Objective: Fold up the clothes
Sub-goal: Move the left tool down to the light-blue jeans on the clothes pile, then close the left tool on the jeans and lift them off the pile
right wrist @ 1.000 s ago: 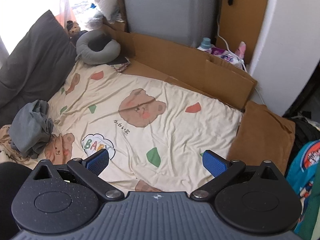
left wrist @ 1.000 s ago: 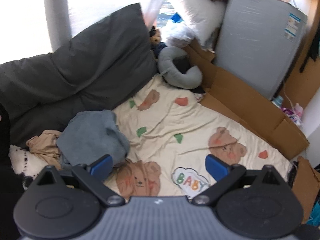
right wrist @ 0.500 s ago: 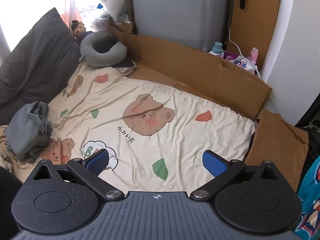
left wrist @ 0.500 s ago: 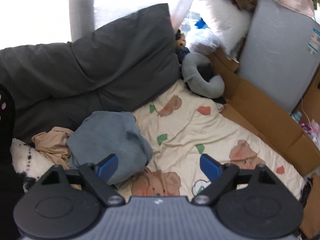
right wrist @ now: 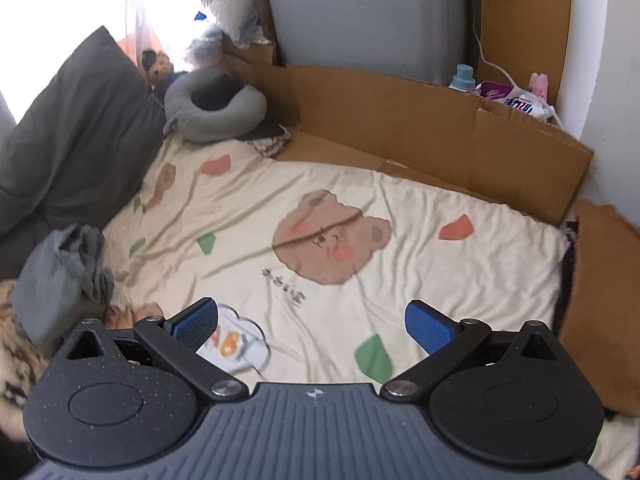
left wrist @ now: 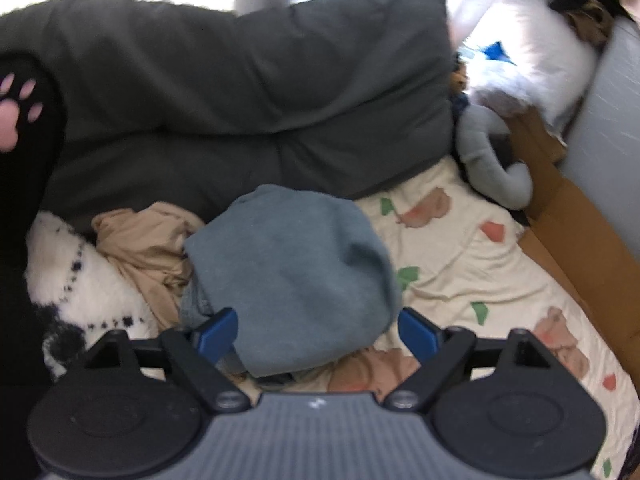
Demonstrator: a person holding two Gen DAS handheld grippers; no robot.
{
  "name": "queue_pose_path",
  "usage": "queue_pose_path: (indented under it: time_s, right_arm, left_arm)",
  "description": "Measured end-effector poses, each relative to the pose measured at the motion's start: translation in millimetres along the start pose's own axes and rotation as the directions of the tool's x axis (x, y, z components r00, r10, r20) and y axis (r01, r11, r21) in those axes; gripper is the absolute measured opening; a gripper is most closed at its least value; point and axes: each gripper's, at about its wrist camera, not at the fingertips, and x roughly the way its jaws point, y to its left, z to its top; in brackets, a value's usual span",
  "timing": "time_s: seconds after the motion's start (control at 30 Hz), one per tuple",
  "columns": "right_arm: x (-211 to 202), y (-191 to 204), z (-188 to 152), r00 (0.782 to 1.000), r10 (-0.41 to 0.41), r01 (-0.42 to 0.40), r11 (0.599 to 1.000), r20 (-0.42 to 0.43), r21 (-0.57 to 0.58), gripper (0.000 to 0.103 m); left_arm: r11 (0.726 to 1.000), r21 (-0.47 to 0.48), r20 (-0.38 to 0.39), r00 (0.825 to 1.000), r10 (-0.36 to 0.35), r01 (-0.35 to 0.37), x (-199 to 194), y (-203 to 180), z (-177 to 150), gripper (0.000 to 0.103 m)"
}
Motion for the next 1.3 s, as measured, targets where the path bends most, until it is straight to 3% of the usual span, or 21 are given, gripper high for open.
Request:
queue_pose_path:
  time_s: [0.1,0.2,0.4,0.53,0.83,0.9,0.97,1.0,1.07,1.17,1.2,1.3]
  right_arm:
    - [20,3,-5,0.999,0.035,-0.035,0.998,-0.003,0.054,0.103]
    - [39,10,-13,0.999,0.048,-0.047,0.997,-0.012,0.061,0.103]
    - [71,30,-33,0.994,0.102,-0.101,0.994,-0.032,0.034,0.103]
    - [89,40,-44,0.989,0.13,-0.129,0.991,-0.065,0.018,0.103]
    - [115,40,-60,0.979,0.154,-0.148,0.988,-0.134,0.05,0.103]
    - [118,40,-63,0.979,0.148,-0.144,0.989,-0.139,0.044,0.103]
    - [121,40,-64,0.979,0.149,-0.144,0.989,-0.14,0.044,0.103]
    - [122,39,-64,0.978,0.152,-0.147,0.988,-0.141,0.047,0.103]
    - [123,39,-64,0.977,0.16,-0.153,0.987,-0.145,0.055,0.103]
    - [124,40,-64,0.973,0.177,-0.17,0.983,-0.145,0.065,0.103]
    - [124,39,-64,0.972,0.184,-0.175,0.982,-0.145,0.071,0.103]
    - [123,41,-65,0.971,0.195,-0.186,0.98,-0.14,0.076,0.103]
  left_arm:
    - [1.0,-0.014,0.016,1.0,0.01,-0.01,14,13,-4,0.089]
    - [1.0,-0.02,0.032,0.999,0.02,-0.019,28,25,-9,0.082]
    - [0.995,-0.088,-0.011,0.999,0.035,-0.036,69,45,-26,0.077]
    - [0.987,-0.153,-0.066,0.997,0.041,-0.051,99,56,-36,0.065]
    - [0.961,-0.267,-0.128,0.991,0.033,-0.066,149,68,-55,0.063]
    - [0.958,-0.282,-0.125,0.992,0.026,-0.061,153,67,-56,0.056]
    - [0.956,-0.286,-0.13,0.991,0.032,-0.069,156,65,-57,0.04]
    - [0.957,-0.281,-0.127,0.991,0.043,-0.077,156,64,-57,0.037]
    - [0.958,-0.273,-0.113,0.992,0.053,-0.082,152,62,-58,0.017]
    - [0.964,-0.264,-0.065,0.998,0.023,-0.039,141,60,-57,0.013]
    - [0.968,-0.25,-0.051,0.999,0.01,-0.023,138,58,-55,0.006]
    - [0.981,-0.192,-0.028,0.999,-0.021,0.015,127,45,-48,0.004]
